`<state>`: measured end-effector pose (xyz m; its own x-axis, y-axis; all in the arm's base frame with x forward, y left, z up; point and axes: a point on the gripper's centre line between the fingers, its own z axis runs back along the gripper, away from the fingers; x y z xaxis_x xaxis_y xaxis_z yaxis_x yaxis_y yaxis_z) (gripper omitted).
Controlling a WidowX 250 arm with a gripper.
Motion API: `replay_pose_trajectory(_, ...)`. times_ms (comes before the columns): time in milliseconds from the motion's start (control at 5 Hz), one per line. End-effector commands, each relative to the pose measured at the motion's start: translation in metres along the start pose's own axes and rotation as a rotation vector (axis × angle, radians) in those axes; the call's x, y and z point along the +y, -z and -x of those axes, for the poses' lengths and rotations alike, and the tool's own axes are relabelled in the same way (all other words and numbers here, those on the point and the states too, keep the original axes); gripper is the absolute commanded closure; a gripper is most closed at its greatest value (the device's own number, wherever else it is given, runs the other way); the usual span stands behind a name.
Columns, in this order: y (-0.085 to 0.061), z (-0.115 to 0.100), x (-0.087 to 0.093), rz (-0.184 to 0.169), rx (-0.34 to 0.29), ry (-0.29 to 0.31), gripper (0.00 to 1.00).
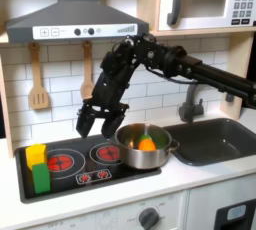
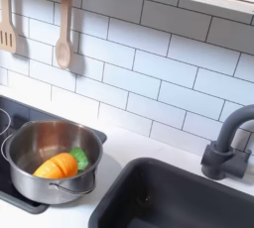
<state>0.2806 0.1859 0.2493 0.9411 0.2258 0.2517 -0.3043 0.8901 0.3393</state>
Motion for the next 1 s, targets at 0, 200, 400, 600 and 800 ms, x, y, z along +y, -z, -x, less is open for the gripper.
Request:
replay_pose_trajectory(0, 0.008, -0.001, 0.02, -0.071, 0.0, 0.011, 0.0)
replay_pose_trajectory(200, 0.009, -0.001, 0.021, 0.032, -0.009, -0.032, 0.0)
replay_pose_trajectory(400, 0.009, -0.003, 0.004, 0.042, 0.01, 0.006, 0.0)
replay_pose_trajectory(600, 0.003, -0.01, -0.019, 0.14, -0.009, 0.038, 0.0)
replay_pose_trajectory(800, -0.005, -0.017, -0.053, 0.201, -0.028, 0.112, 0.0)
